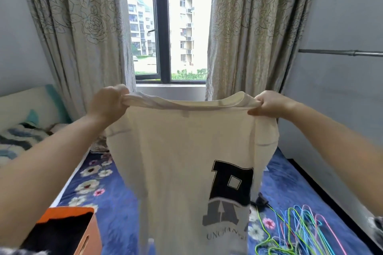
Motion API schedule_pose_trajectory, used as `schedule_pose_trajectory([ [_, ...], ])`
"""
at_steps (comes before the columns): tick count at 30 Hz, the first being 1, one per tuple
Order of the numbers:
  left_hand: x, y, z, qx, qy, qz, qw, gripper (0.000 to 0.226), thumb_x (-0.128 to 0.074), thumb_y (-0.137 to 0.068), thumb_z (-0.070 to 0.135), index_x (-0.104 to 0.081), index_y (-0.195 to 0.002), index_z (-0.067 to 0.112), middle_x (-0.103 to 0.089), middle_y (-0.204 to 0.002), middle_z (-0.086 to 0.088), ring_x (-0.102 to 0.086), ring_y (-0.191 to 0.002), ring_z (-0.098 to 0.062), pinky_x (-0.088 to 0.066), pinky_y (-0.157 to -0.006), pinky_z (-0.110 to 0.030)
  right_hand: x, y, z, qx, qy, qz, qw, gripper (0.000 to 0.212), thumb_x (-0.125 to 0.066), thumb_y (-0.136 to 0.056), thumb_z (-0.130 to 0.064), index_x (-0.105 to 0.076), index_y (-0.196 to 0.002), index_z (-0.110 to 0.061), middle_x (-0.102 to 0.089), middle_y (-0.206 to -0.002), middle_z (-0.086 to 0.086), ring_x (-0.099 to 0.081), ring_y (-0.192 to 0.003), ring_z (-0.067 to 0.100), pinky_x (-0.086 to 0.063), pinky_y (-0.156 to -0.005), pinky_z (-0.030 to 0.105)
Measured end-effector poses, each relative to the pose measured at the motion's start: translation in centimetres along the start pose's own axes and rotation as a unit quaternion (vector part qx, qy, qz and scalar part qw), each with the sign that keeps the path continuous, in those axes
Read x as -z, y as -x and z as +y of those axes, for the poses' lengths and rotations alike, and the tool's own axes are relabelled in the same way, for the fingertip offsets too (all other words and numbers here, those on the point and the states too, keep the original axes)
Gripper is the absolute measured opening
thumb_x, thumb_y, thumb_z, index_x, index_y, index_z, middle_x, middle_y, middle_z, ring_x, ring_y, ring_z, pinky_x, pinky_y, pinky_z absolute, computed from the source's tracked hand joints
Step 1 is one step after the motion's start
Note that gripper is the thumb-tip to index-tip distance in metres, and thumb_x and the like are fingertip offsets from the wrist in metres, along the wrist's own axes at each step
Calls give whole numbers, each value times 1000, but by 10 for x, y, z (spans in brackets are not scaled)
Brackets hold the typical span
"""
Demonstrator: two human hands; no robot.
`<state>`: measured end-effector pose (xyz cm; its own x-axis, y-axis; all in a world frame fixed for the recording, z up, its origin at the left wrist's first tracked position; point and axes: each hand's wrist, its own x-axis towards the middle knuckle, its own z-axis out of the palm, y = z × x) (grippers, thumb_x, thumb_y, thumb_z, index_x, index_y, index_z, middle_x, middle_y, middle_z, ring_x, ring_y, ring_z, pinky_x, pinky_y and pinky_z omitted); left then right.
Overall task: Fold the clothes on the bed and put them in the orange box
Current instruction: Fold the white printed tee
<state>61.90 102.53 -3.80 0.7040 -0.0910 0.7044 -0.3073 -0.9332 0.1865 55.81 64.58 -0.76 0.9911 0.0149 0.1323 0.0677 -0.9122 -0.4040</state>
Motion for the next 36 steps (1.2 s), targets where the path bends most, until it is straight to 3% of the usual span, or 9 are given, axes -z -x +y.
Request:
schedule_pose_trajectory([
  [6,-22,27,-10,168,129,11,977,23,-40,-97,17,-55,-108,3,-61,-101,-26,-55,-97,-41,-38,-75,-38,-46,15,13,-72,-235,128,961,25,-51,-84,-22,-41,-63,-15,-41,-62,1,-35,-57,14,-25,-50,26],
  [10,-31,49,-8,243,240,12,940,23,-36,-96,13,-51,-109,1,-59,-104,-27,-55,-97,-40,-42,-80,-41,-56,39,18,-33,-54,133,989,39,-55,-88,-31,-39,-58,-12,-41,-58,0,-37,-58,16,-25,-50,28],
  [12,-26,64,-12,168,194,-10,966,25,-37,-96,14,-53,-105,-3,-59,-100,-29,-56,-94,-41,-39,-75,-40,-52,54,21,-6,125,71,990,43,-62,-81,-48,-46,-61,-13,-49,-63,-1,-45,-66,17,-30,-55,29],
  [14,-15,83,-19,-18,77,-16,997,31,-35,-89,26,-52,-89,0,-60,-80,-27,-60,-74,-42,-39,-60,-38,-50,71,24,6,206,19,978,44,-67,-76,-53,-46,-62,-17,-50,-64,-5,-47,-70,17,-31,-57,30],
  [16,2,100,-24,-155,-4,-54,987,22,-33,-81,34,-38,-77,13,-56,-60,-18,-58,-51,-36,-40,-44,-31,-47,85,27,18,228,-9,973,44,-68,-73,-55,-47,-63,-17,-51,-64,-6,-48,-70,17,-31,-56,26],
  [20,33,119,-26,-226,-47,-94,968,24,-37,-77,36,-30,-76,13,-54,-55,-15,-56,-43,-31,-39,-38,-26,-46,104,34,26,191,-56,980,35,-72,-72,-48,-57,-66,-16,-57,-69,-2,-55,-75,18,-39,-64,30],
  [26,58,158,-21,-279,-96,-33,955,29,-39,-76,37,-34,-79,8,-55,-56,-18,-55,-41,-32,-31,-42,-24,-38,133,35,-23,-16,-173,985,45,-75,-61,-56,-57,-60,-14,-54,-55,-5,-51,-52,7,-38,-55,25],
  [31,64,187,-25,-214,-129,-104,963,31,-33,-77,29,-44,-66,2,-54,-47,-15,-53,-33,-30,-38,-35,-26,-50,131,30,-69,-167,-179,967,13,-49,-47,-18,-42,-55,-10,-36,-47,0,-31,-39,11,-25,-40,20],
  [36,40,188,-33,-126,-211,-202,948,28,-39,-88,26,-53,-87,1,-68,-83,-19,-66,-70,-35,-45,-57,-33,-82,100,30,-35,10,-144,989,26,-46,-81,-6,-42,-56,-10,-39,-58,3,-36,-57,15,-26,-50,28],
])
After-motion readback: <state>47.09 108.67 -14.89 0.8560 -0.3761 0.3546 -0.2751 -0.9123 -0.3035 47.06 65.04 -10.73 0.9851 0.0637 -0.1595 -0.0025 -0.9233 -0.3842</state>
